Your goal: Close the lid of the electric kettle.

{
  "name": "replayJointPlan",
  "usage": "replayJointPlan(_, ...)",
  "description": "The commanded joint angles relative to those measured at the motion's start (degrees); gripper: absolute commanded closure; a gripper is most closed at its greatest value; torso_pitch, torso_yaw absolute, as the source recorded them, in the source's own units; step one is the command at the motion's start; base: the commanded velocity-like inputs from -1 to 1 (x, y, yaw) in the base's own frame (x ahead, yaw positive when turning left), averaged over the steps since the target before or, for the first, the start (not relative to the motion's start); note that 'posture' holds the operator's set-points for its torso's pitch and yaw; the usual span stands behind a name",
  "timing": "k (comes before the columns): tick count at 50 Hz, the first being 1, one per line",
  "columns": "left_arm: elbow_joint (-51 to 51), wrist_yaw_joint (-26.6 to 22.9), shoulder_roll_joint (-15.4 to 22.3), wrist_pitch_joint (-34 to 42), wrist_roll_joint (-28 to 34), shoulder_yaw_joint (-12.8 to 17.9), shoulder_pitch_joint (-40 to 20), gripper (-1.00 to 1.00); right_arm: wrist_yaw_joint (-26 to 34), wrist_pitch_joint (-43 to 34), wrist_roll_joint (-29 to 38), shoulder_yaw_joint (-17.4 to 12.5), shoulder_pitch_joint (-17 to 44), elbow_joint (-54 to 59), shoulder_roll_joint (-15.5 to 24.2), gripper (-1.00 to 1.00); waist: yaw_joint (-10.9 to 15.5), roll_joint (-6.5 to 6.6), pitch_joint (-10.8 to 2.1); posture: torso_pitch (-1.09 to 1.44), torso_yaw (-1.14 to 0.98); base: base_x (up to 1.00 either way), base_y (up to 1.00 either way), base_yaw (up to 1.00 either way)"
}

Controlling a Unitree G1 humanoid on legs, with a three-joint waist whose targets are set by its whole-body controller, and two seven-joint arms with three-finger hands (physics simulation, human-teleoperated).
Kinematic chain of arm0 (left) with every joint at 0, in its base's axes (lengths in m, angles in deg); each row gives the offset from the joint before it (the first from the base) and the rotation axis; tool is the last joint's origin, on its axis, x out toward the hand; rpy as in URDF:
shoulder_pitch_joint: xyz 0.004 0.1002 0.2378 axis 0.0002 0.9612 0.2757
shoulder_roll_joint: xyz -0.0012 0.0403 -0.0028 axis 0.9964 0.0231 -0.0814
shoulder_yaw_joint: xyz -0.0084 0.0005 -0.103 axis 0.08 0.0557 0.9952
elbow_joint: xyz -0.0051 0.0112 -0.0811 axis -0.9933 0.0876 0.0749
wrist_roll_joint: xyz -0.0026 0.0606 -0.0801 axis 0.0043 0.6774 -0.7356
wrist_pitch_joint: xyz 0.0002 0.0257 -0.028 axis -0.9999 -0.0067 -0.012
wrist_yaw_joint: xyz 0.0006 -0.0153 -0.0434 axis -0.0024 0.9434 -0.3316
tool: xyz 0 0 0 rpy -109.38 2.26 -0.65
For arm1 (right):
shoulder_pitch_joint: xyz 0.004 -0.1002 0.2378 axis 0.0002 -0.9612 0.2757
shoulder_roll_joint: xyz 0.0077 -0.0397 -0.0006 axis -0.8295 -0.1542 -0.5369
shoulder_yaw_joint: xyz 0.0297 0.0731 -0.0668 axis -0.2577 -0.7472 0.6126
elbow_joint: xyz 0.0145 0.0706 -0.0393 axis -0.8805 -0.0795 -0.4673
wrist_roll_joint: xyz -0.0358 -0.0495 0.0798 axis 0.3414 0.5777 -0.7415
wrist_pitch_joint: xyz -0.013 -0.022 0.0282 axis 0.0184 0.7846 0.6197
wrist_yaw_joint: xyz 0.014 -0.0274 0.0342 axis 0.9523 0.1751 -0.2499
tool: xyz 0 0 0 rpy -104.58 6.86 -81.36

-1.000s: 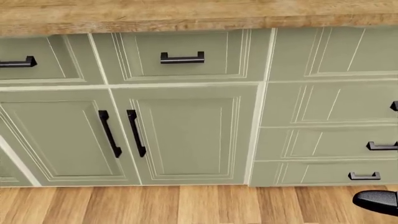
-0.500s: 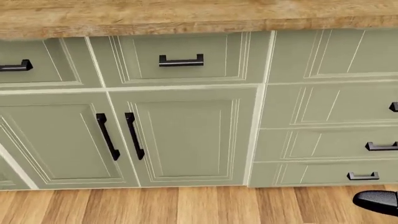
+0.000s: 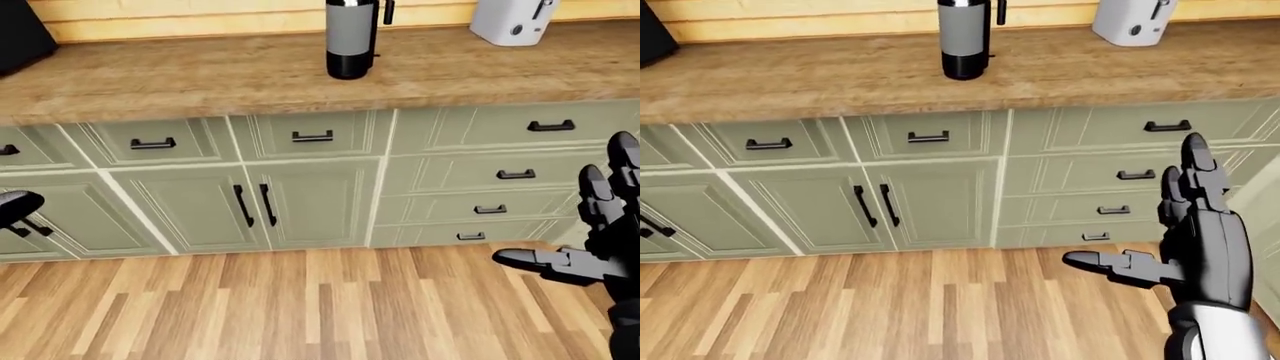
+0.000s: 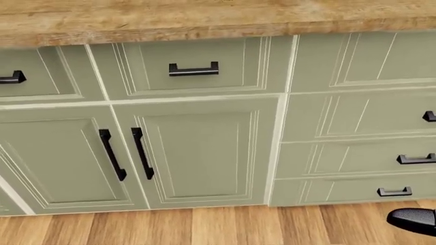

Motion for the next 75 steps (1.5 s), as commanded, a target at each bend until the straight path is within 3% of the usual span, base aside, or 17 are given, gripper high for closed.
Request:
replayJointPlan(1, -1.0, -0.1, 1.1, -2.0, 0.3, 1.0, -0.6, -1.00, 0.0, 2.0, -0.4, 0.1, 0.7, -1.5, 0.3, -1.00, 0.0, 1.10, -0.65, 0.00, 0.00, 0.06, 0.00, 0.00)
replayJointPlan(4, -1.0, 0.0, 1.2, -2.0, 0.2, 1.0, -0.7, -1.00, -0.1, 1.8, -0.2, 0.4, 0.7, -1.7, 0.4, -1.00, 0.1, 0.38, 0.91, 0.00, 0.00, 0.06, 0.00, 0.00)
replayJointPlan(8, -0.9, -0.1, 1.2, -2.0, 0.3, 1.0, -0.6, -1.00, 0.0, 1.7, -0.1, 0.4, 0.6, -1.9, 0.4, -1.00, 0.3, -0.39, -0.83, 0.00, 0.00, 0.06, 0.00, 0.00)
replayJointPlan(13, -0.7, -0.2, 1.1, -2.3, 0.6, 0.7, -0.6, -1.00, -0.2, 1.6, -0.5, 0.3, 0.8, -1.7, 0.4, -1.00, 0.6, -4.98, -0.95, 0.00, 0.00, 0.06, 0.00, 0.00)
replayJointPlan(21, -1.0, 0.1, 1.4, -1.7, 0.0, 1.1, -0.8, -1.00, -0.2, 1.5, -0.3, 0.3, 0.7, -1.8, 0.4, -1.00, 0.2, -2.57, -0.43, 0.00, 0.00, 0.10, 0.00, 0.00)
replayJointPlan(25, -1.1, 0.2, 1.4, -1.8, 0.0, 1.0, -0.8, -1.00, -0.1, 2.0, -0.2, 0.3, 0.5, -1.5, 0.2, -1.00, -0.1, 1.93, -0.69, 0.00, 0.00, 0.10, 0.00, 0.00)
replayJointPlan(28, -1.0, 0.1, 1.2, -2.0, 0.3, 0.7, -0.8, -1.00, -0.1, 2.1, -0.1, 0.5, 0.4, -1.5, 0.2, -1.00, 0.2, 1.44, -0.11, 0.00, 0.00, 0.10, 0.00, 0.00)
replayJointPlan(35, -1.0, 0.0, 1.0, -2.1, 0.5, 0.5, -0.8, -1.00, -0.1, 2.5, 0.1, 0.8, 0.3, -1.2, 0.1, -1.00, 0.5, -2.47, -0.42, 0.00, 0.00, 0.10, 0.00, 0.00)
replayJointPlan(38, -0.8, -0.2, 0.9, -2.4, 0.9, 0.3, -0.8, -1.00, -0.1, 1.8, 0.2, 0.9, 0.5, -1.6, 0.2, -1.00, 0.5, -7.13, -1.69, 0.00, 0.00, 0.10, 0.00, 0.00)
replayJointPlan(39, -1.1, 0.0, 1.1, -2.0, 0.5, 0.5, -0.9, -1.00, -0.1, 2.0, 0.3, 1.0, 0.5, -1.4, 0.2, -1.00, 0.0, -4.12, -1.01, 0.00, 0.00, 0.10, 0.00, 0.00)
replayJointPlan(44, -0.9, -0.2, 0.9, -2.3, 0.9, 0.3, -0.8, -1.00, 0.0, 2.0, 0.3, 0.7, 0.5, -1.4, 0.2, -1.00, 0.1, -3.96, -0.89, 0.00, 0.00, 0.10, 0.00, 0.00)
replayJointPlan(50, -1.1, -0.2, 1.0, -2.1, 0.6, 0.6, -0.8, -1.00, -0.1, 2.4, 1.1, 1.5, 0.4, -1.2, 0.2, -1.00, -0.3, 2.03, -0.94, 0.00, 0.00, 0.11, 0.00, 0.00)
replayJointPlan(59, -1.2, 0.0, 1.1, -1.9, 0.3, 0.7, -0.8, -1.00, 0.2, 2.8, 1.8, 1.8, 0.4, -0.7, 0.1, -1.00, 0.6, -1.67, -0.27, 0.00, 0.00, 0.12, 0.00, 0.00)
replayJointPlan(63, -1.2, 0.0, 1.1, -2.0, 0.4, 0.6, -0.9, -1.00, 0.3, 2.3, 2.0, 1.8, 0.5, -1.1, 0.1, -1.00, 0.6, -6.97, -1.52, 0.00, 0.00, 0.14, 0.00, 0.00)
replayJointPlan(64, -1.1, 0.0, 1.1, -2.1, 0.4, 0.6, -0.9, -1.00, 0.3, 2.3, 2.0, 1.8, 0.6, -1.0, 0.1, -1.00, 0.1, -4.28, -0.82, 0.00, 0.00, 0.14, 0.00, 0.00)
replayJointPlan(69, -0.9, -0.2, 0.8, -2.5, 0.9, 0.2, -0.7, -1.00, 0.3, 2.3, 2.2, 2.0, 0.5, -1.1, 0.1, -1.00, 0.0, -3.90, -0.78, 0.00, 0.00, 0.16, 0.00, 0.00)
replayJointPlan(75, -1.6, 0.5, 1.4, -1.3, -0.3, 1.0, -0.9, -1.00, 0.4, 2.3, 2.6, 2.3, 0.5, -1.2, 0.0, -1.00, -0.7, 1.76, -0.02, 0.00, 0.00, 0.31, 0.00, 0.00)
